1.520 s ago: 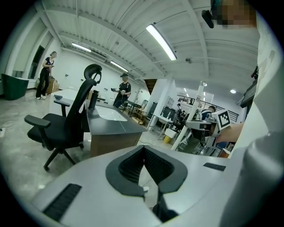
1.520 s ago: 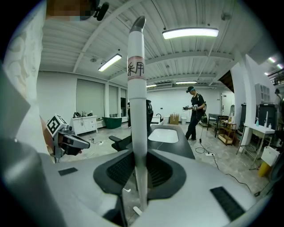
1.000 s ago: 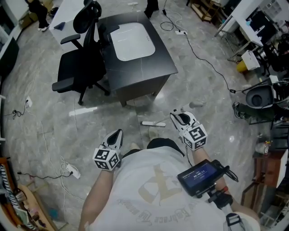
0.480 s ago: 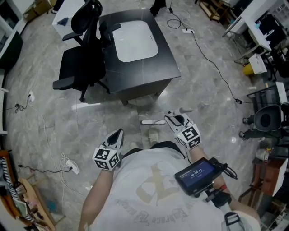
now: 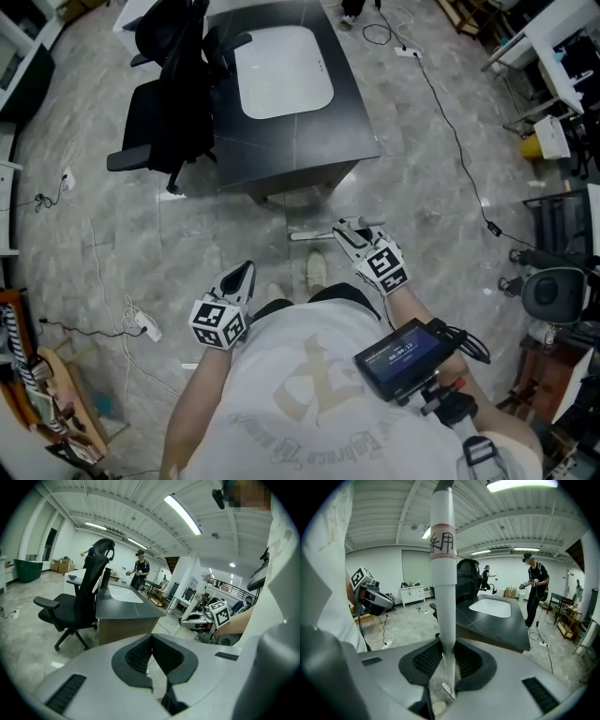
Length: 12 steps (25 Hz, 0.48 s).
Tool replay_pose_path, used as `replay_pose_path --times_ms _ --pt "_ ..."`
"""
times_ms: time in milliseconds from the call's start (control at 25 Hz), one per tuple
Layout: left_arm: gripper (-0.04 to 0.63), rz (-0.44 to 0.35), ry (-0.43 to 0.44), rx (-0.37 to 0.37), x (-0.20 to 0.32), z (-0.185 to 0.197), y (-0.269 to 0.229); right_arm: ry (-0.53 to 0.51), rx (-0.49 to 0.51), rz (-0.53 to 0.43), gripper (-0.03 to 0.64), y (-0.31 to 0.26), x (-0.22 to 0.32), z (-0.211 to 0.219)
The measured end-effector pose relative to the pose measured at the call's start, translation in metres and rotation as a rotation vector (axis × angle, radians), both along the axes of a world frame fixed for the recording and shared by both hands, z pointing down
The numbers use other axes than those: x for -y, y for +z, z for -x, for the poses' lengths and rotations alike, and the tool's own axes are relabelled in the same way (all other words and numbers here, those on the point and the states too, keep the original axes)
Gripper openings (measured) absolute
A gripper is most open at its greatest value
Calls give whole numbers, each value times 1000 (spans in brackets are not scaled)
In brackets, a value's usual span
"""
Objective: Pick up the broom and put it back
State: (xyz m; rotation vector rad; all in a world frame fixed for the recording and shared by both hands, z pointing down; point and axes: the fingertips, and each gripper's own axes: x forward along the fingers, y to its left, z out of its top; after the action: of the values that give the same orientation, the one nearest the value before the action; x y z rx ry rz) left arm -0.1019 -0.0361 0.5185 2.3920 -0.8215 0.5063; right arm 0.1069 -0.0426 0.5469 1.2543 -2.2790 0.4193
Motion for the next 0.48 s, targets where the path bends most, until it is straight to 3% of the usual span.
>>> replay_pose_path --times_ms 480 --pt "11 33 -57 48 5 -24 3 -82 13 76 95 57 30 -12"
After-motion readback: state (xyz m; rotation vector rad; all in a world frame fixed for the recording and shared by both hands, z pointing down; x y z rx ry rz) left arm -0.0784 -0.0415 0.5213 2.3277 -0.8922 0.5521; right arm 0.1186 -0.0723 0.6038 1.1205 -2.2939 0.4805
